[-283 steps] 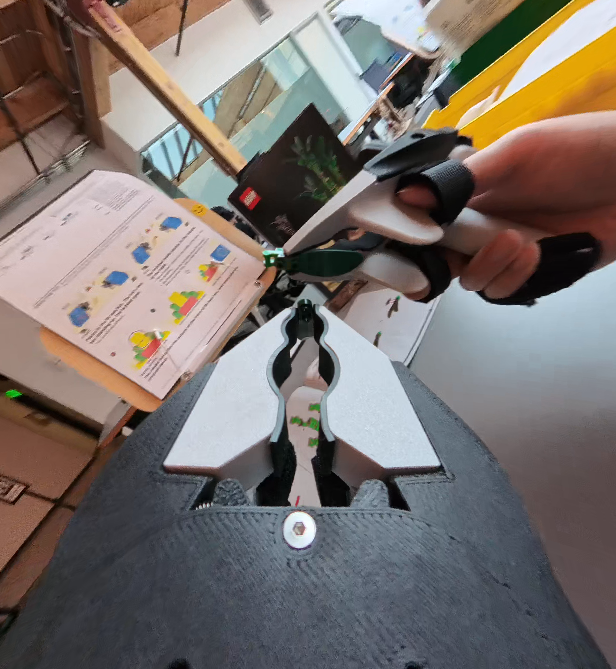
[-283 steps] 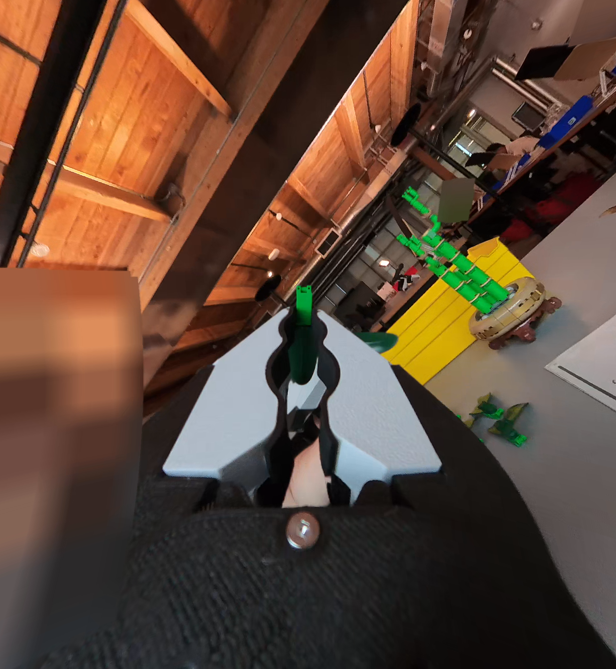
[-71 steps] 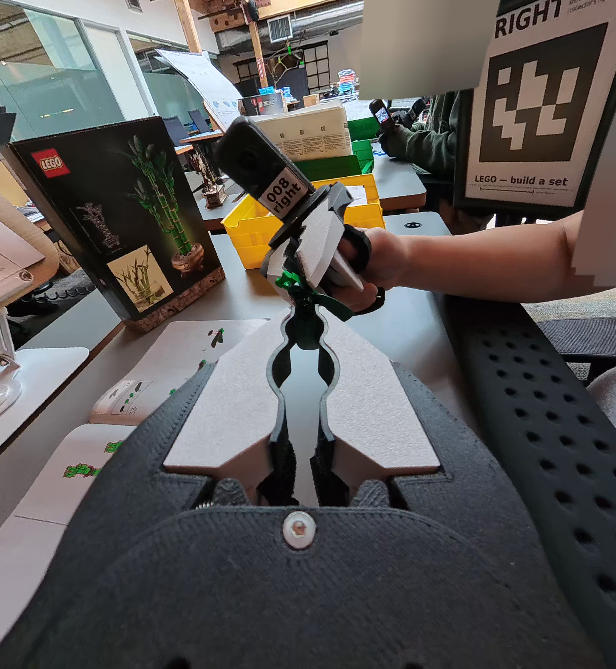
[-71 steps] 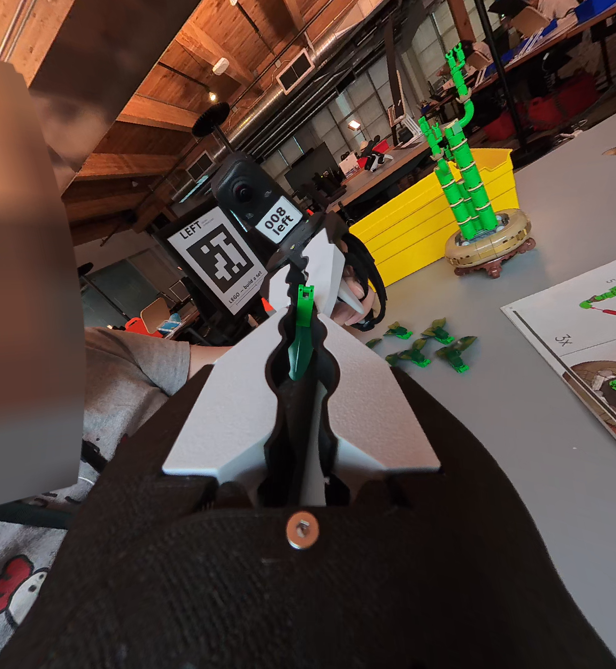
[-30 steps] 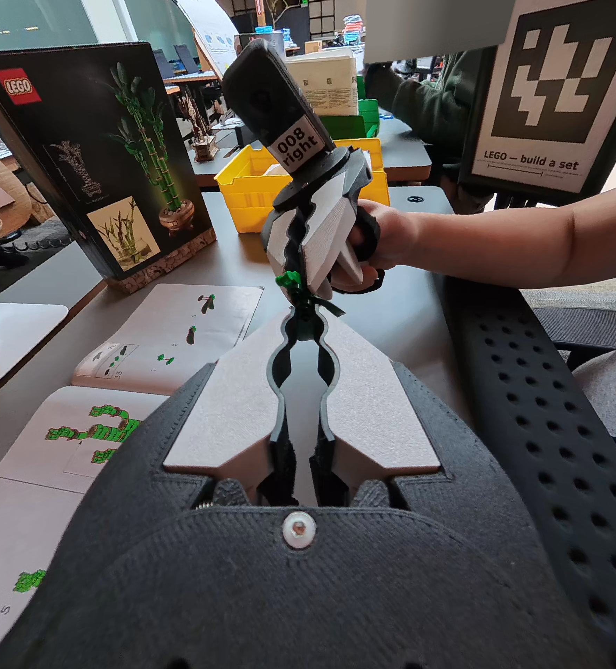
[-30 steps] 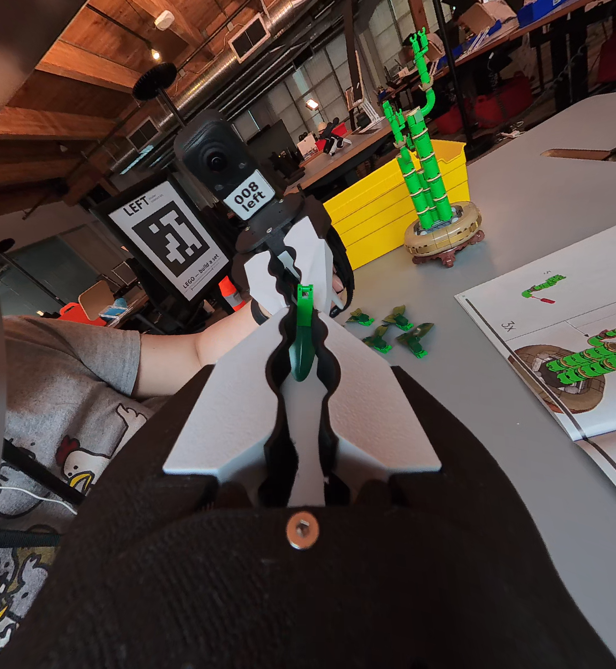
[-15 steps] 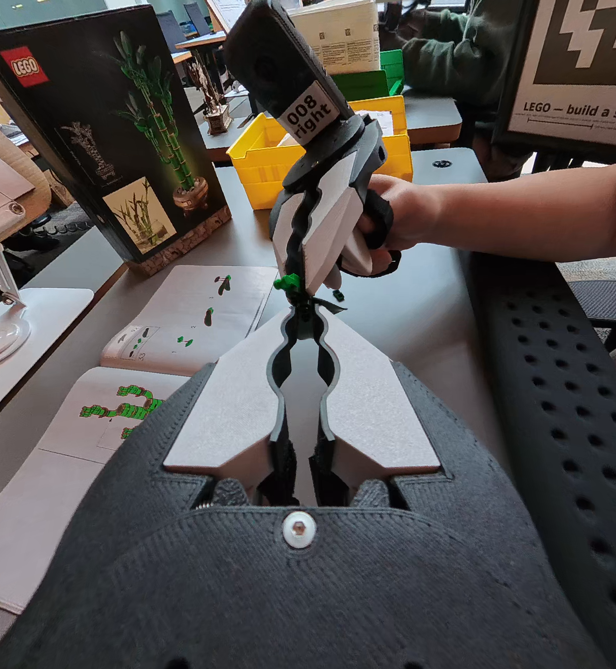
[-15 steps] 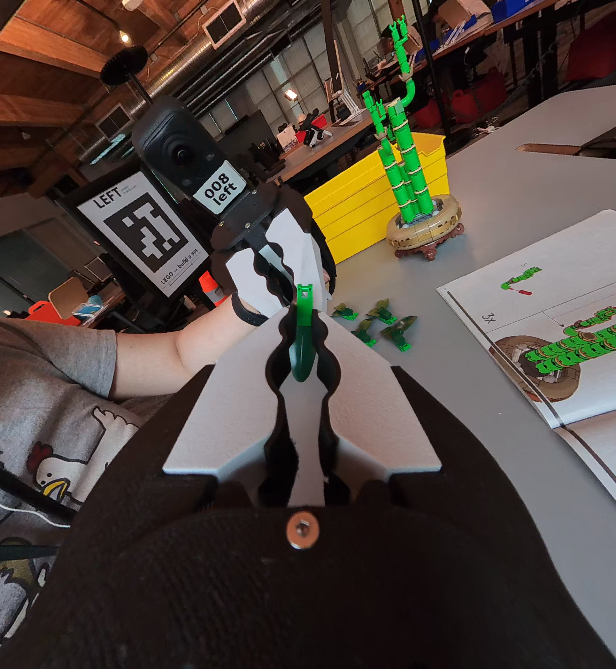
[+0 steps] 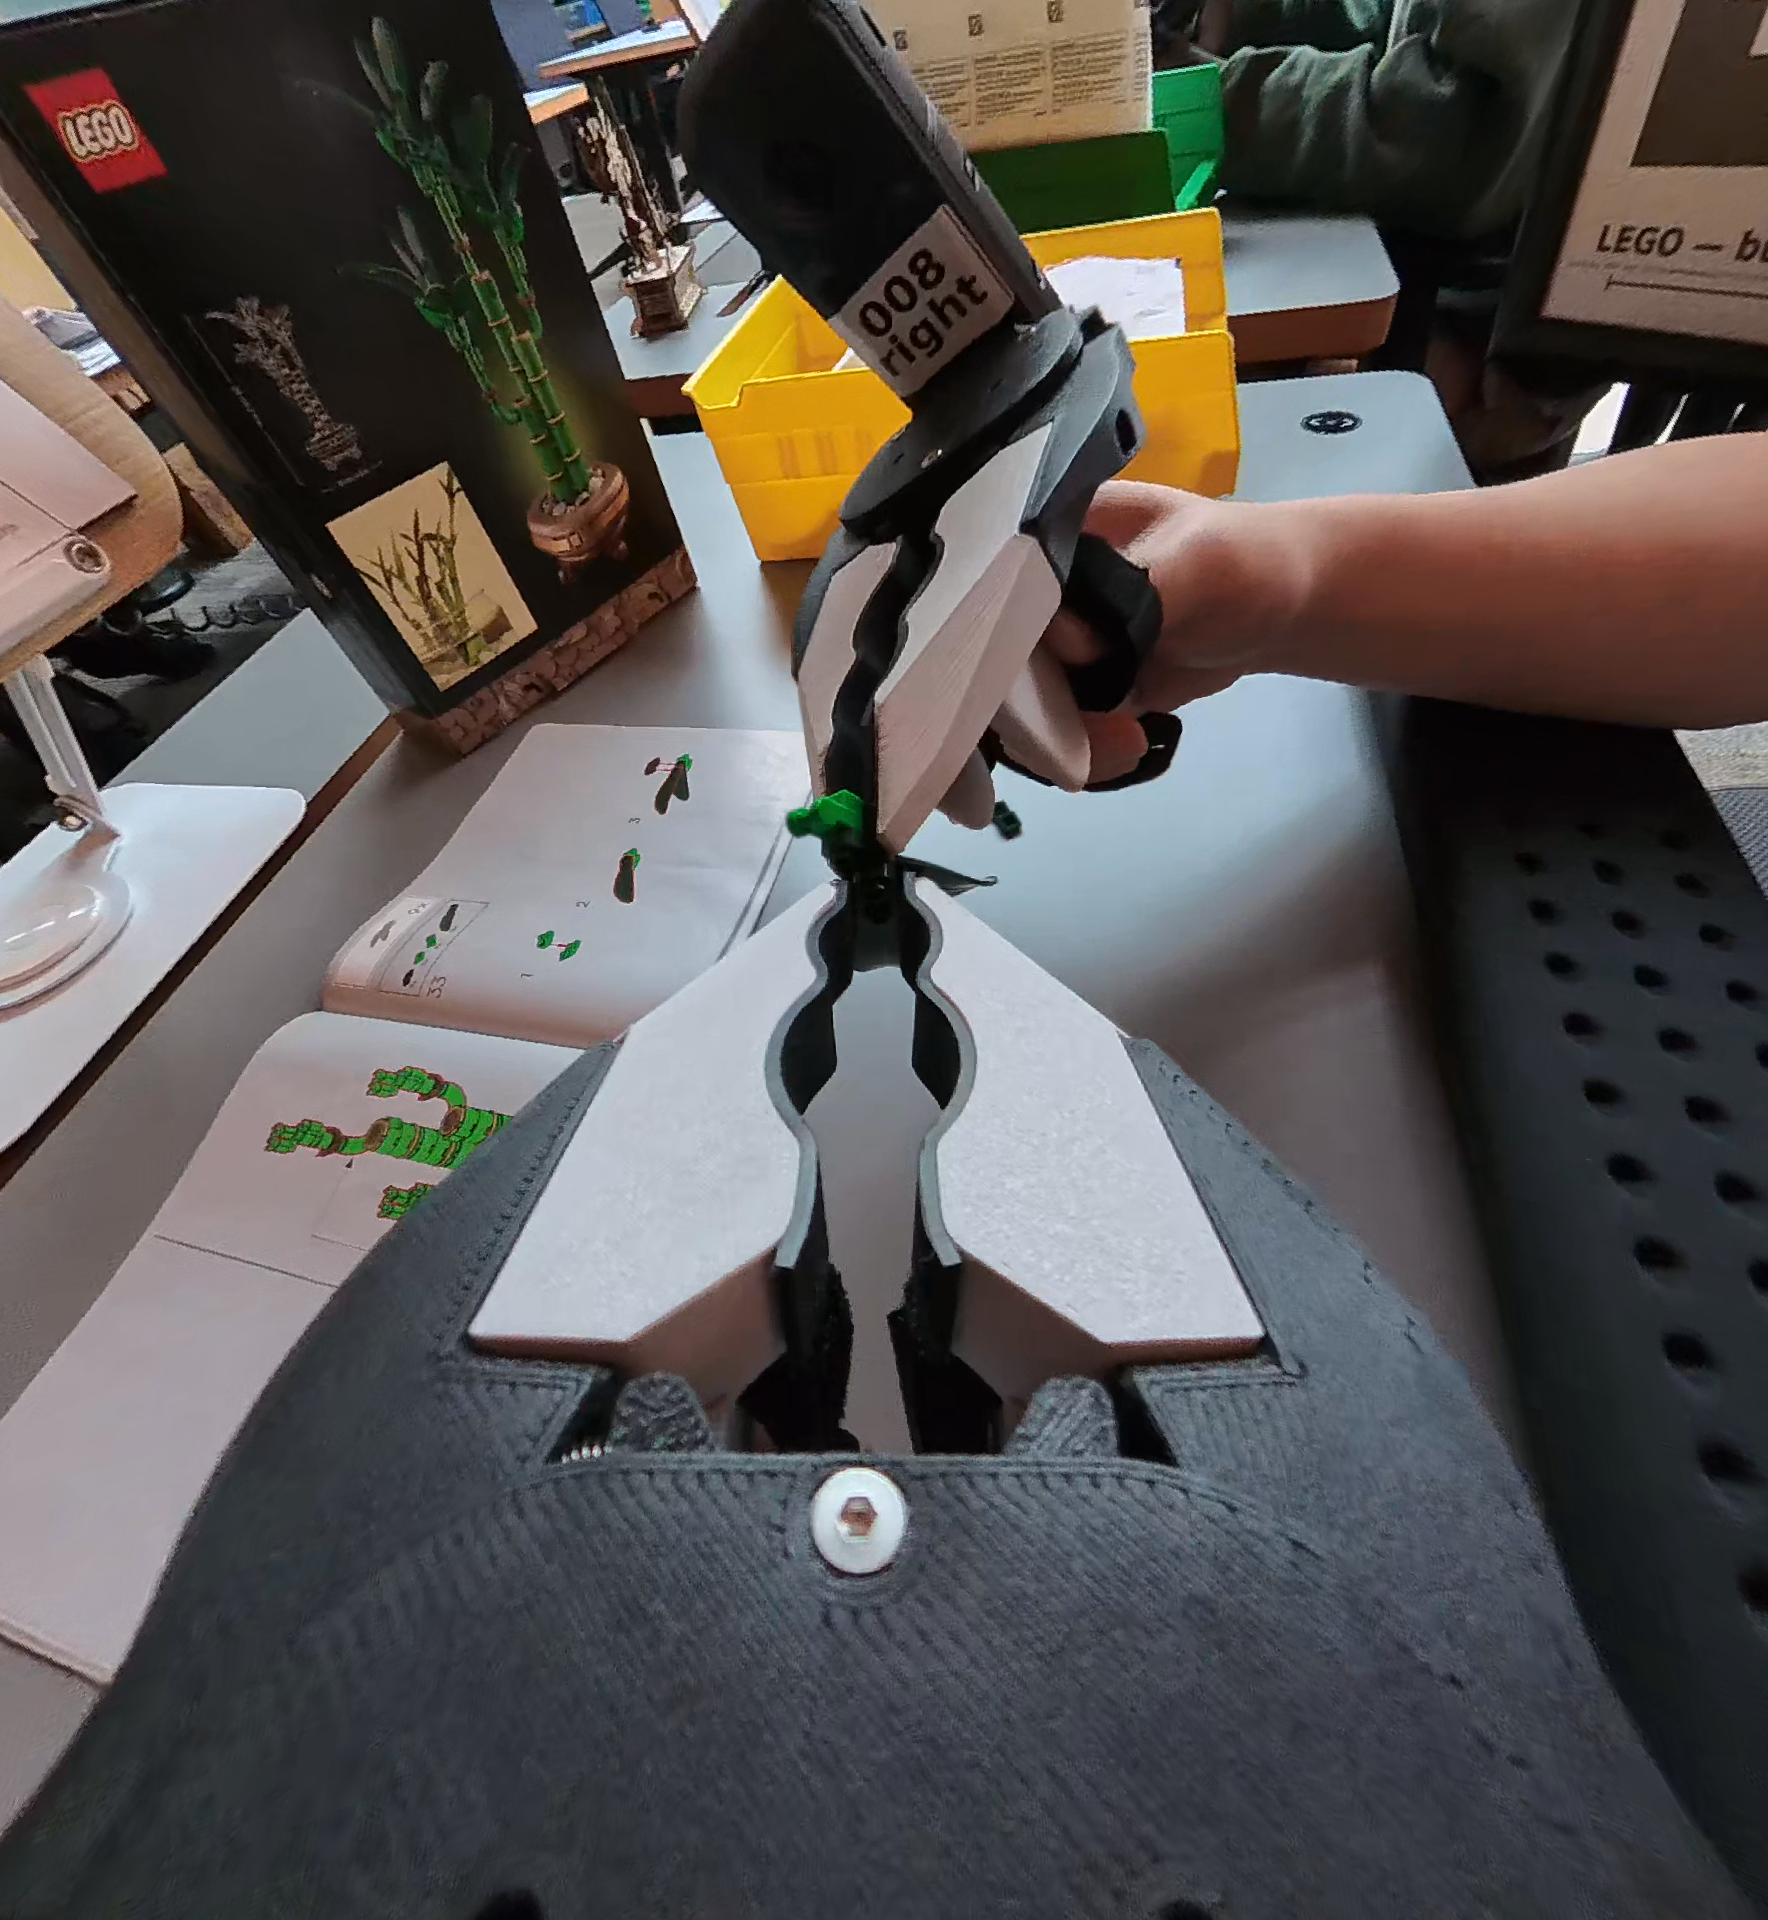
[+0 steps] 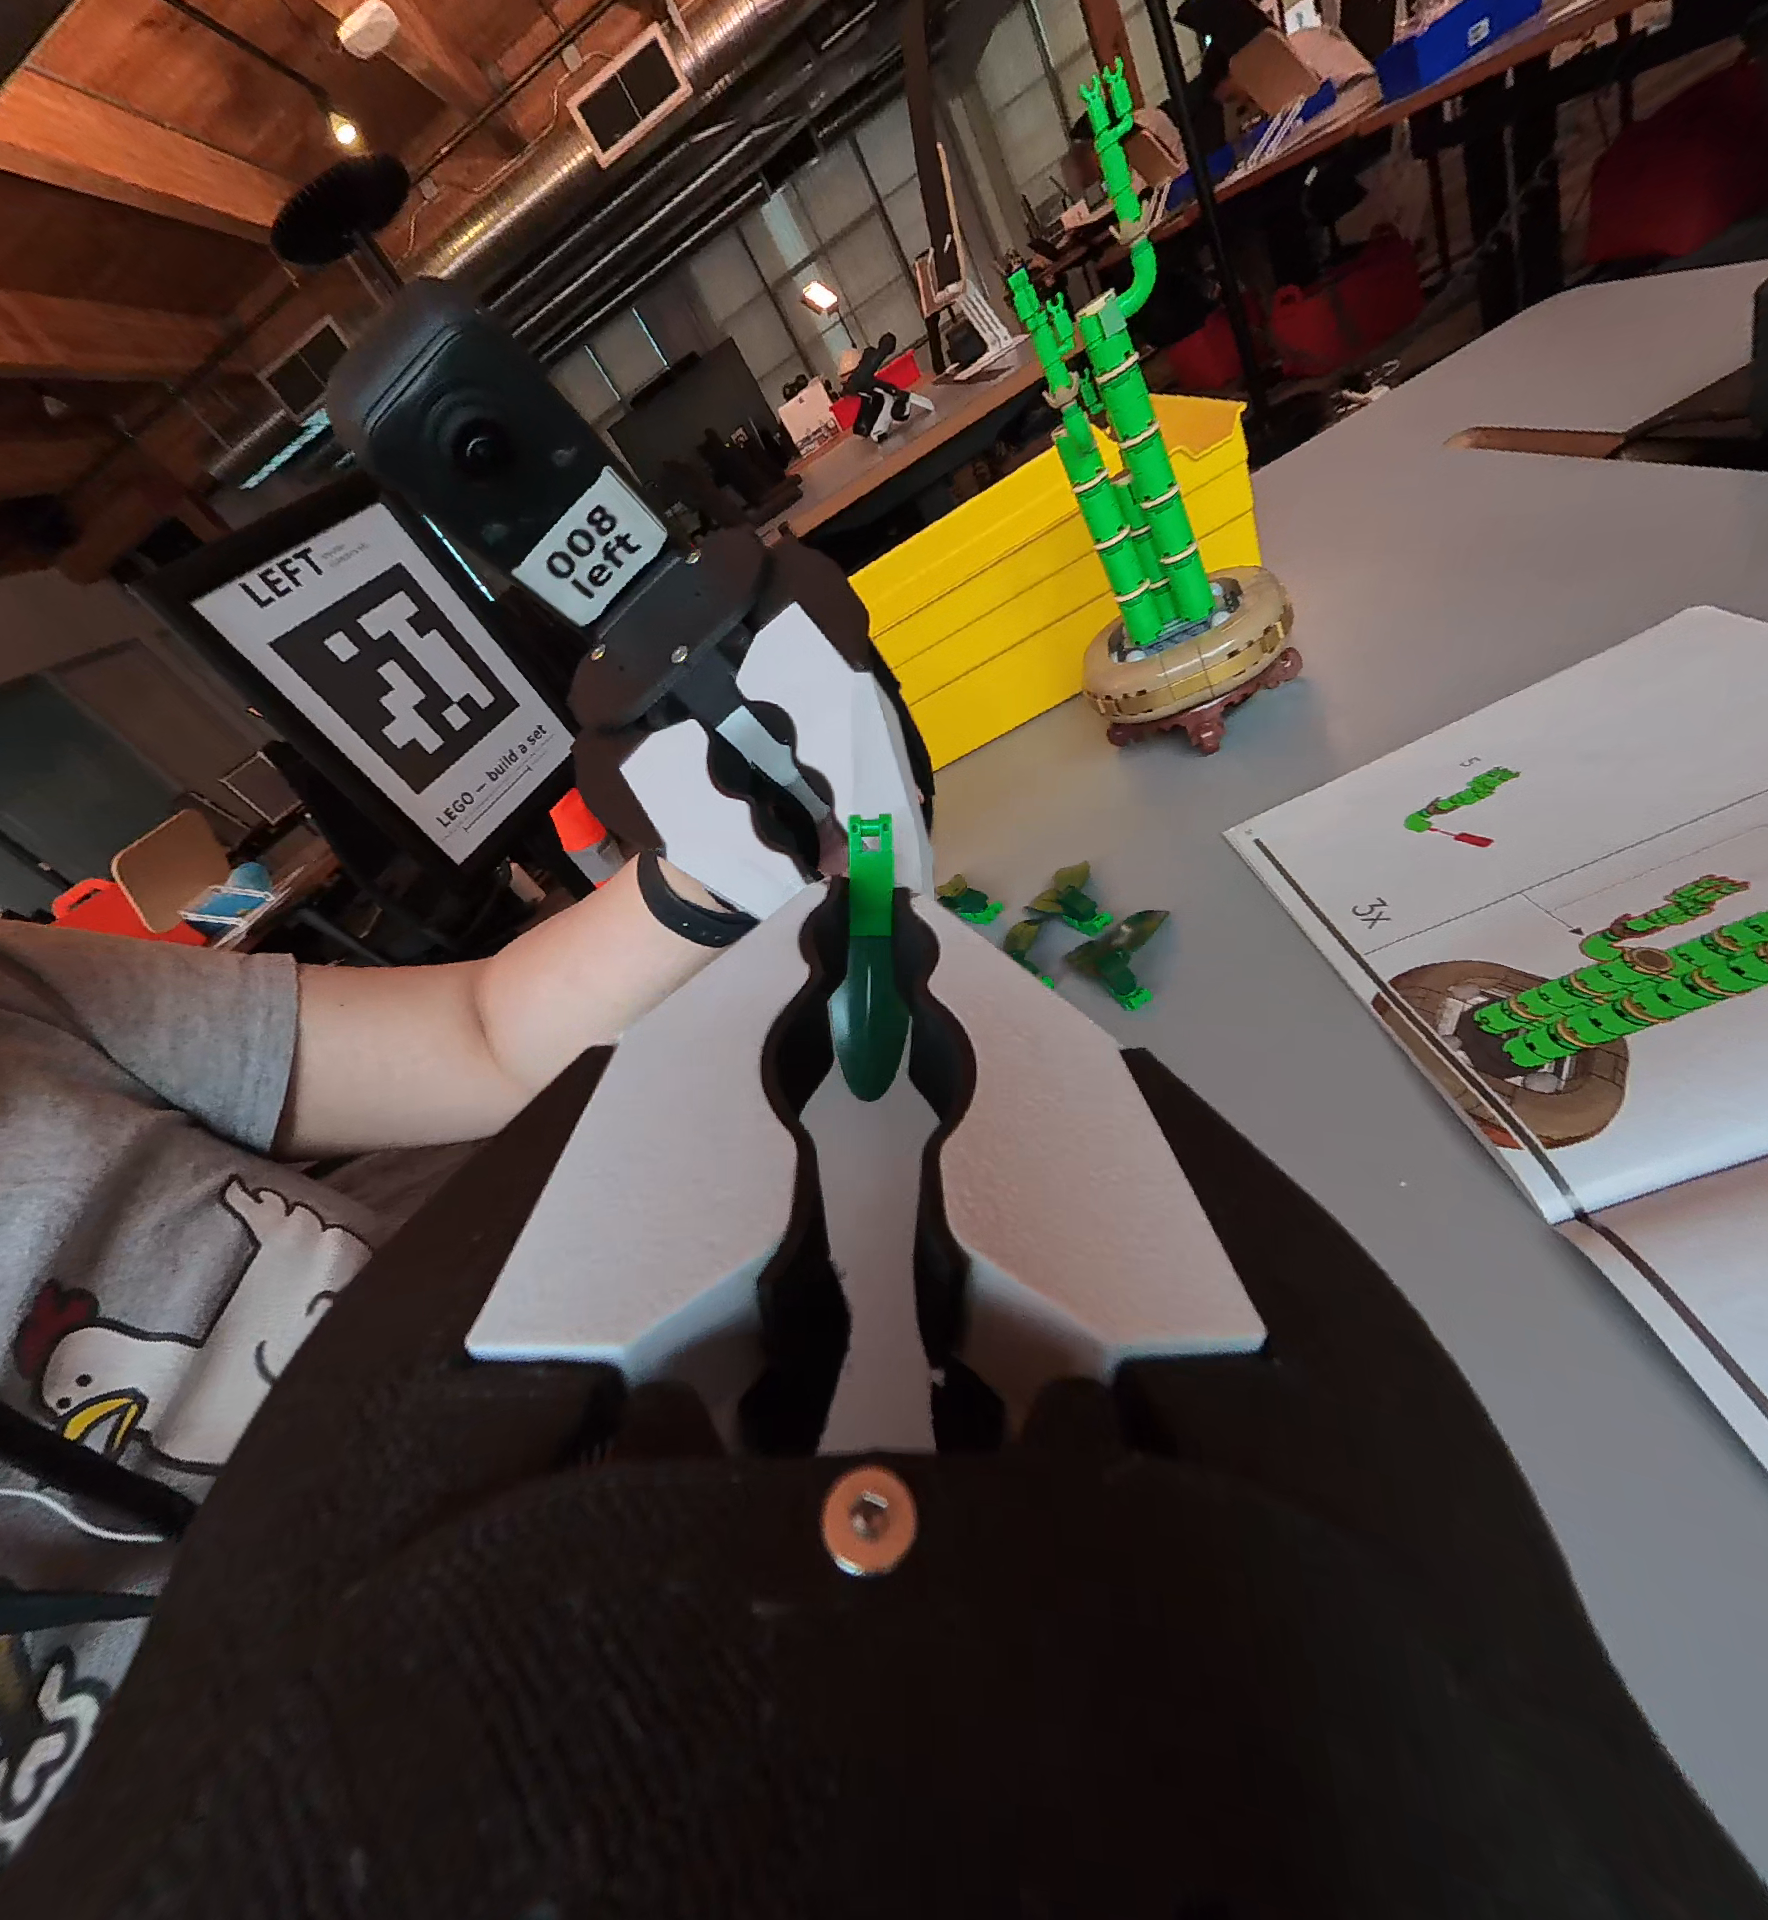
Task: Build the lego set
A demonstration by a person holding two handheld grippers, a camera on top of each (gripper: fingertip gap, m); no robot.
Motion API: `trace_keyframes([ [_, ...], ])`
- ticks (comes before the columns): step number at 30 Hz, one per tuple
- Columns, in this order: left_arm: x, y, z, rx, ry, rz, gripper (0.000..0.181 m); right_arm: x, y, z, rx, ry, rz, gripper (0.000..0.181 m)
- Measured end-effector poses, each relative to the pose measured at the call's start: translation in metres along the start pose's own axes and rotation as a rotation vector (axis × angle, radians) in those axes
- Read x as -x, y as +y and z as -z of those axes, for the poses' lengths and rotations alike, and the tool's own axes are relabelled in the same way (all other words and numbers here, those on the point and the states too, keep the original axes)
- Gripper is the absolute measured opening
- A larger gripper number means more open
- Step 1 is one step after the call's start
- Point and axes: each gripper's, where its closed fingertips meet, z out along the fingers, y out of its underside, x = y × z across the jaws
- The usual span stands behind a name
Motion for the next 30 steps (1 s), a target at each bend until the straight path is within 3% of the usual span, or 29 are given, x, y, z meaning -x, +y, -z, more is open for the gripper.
trace_keyframes([
  [30,0.012,0.008,-0.009,0.069,-0.159,-0.093,0.006,-0.016,0.001,0.001,0.017,0.156,0.105,0.007],
])
